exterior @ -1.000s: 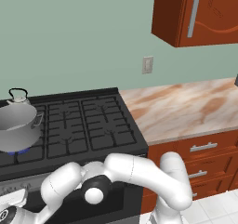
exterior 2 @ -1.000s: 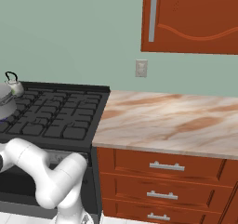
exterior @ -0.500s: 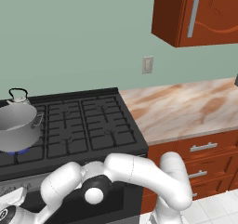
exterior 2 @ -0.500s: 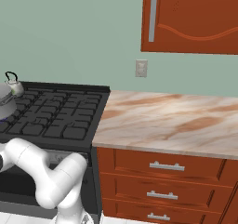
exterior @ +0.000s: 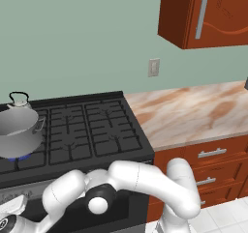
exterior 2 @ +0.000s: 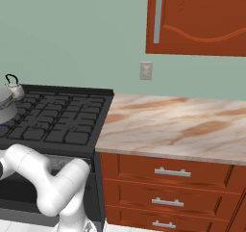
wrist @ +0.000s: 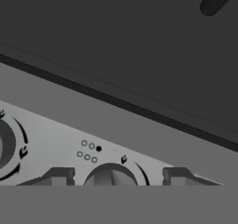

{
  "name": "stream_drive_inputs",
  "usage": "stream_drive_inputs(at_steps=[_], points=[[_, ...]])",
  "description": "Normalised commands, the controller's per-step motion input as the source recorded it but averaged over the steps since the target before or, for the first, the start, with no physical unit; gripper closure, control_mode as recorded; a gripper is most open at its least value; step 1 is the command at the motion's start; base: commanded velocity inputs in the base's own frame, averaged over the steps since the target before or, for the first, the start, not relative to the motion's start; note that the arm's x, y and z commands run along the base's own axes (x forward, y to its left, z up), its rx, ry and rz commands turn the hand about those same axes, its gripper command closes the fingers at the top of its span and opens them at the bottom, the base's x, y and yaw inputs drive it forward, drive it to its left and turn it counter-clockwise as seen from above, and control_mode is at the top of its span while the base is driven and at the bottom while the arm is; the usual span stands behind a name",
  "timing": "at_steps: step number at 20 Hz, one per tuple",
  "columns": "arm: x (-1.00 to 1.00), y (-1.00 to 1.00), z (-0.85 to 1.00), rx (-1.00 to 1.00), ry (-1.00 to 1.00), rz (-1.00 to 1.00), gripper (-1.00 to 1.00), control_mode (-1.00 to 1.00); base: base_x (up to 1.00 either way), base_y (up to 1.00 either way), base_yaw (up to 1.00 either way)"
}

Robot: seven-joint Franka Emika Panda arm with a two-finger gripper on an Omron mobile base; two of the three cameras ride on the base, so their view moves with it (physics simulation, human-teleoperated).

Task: Pick the kettle from the cabinet and place it on a stove burner. Then pick the pot from the counter and place it on another stove burner. Finally, turn both burners on.

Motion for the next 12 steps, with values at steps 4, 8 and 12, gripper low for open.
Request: stream_drive_inputs(at_steps=[4,8,12], points=[[0.0,-0.01,0.0,0.0,0.0,0.0,-1.0,-1.0,0.0,0.0,0.0],[-0.04,-0.08,0.0,0.0,0.0,0.0,-1.0,-1.0,0.0,0.0,0.0],[-0.14,-0.08,0.0,0.0,0.0,0.0,-1.0,-1.0,0.0,0.0,0.0]])
